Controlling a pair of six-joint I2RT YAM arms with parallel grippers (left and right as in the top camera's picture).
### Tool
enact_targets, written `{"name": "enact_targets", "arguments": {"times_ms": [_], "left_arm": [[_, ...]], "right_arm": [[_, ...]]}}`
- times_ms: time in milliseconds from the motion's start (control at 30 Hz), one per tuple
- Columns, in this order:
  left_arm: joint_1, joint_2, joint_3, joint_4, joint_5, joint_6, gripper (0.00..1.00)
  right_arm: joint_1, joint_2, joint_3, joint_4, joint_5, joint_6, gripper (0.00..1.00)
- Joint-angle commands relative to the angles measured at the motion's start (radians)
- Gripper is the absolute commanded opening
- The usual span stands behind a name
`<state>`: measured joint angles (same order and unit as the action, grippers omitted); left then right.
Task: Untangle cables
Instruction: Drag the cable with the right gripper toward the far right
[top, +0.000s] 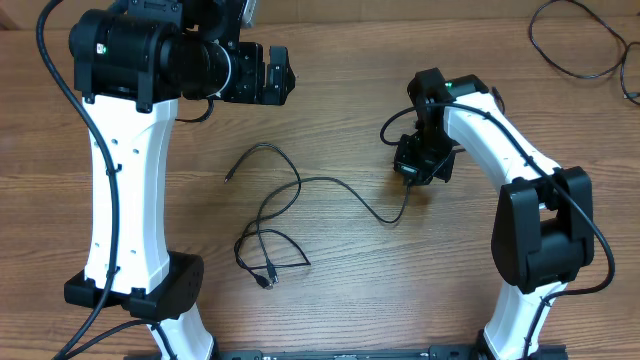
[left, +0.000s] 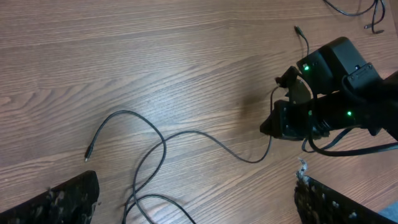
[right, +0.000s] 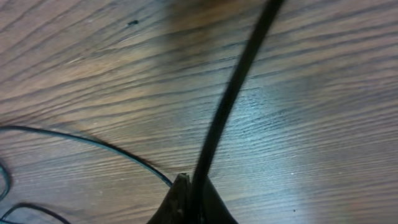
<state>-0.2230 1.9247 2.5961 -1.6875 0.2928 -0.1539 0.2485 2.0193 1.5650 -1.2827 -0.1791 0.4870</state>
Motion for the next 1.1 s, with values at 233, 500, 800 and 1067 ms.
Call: {"name": "enact_targets", "arguments": {"times_ms": [233, 500, 800, 1067], "left_arm": [[0.0, 0.0, 0.002, -0.002, -0.012, 0.02, 1.0], [0.0, 0.0, 0.002, 0.0, -0.013, 0.02, 1.0], [0.0, 0.0, 0.002, 0.0, -0.012, 0.019, 1.0], [0.0, 0.0, 0.002, 0.0, -0.012, 0.02, 1.0]], "right_arm": [[-0.003, -0.089, 0.602, -0.147, 0.148, -0.156, 0.04], [-0.003, -0.09, 1.028, -0.135, 0.404, -0.261, 0.04], [-0.044, -0.087, 1.126, 0.317, 1.133, -0.428, 0.04], [-0.23, -0.084, 1.125, 0.601, 0.83, -0.765, 0.04]]}}
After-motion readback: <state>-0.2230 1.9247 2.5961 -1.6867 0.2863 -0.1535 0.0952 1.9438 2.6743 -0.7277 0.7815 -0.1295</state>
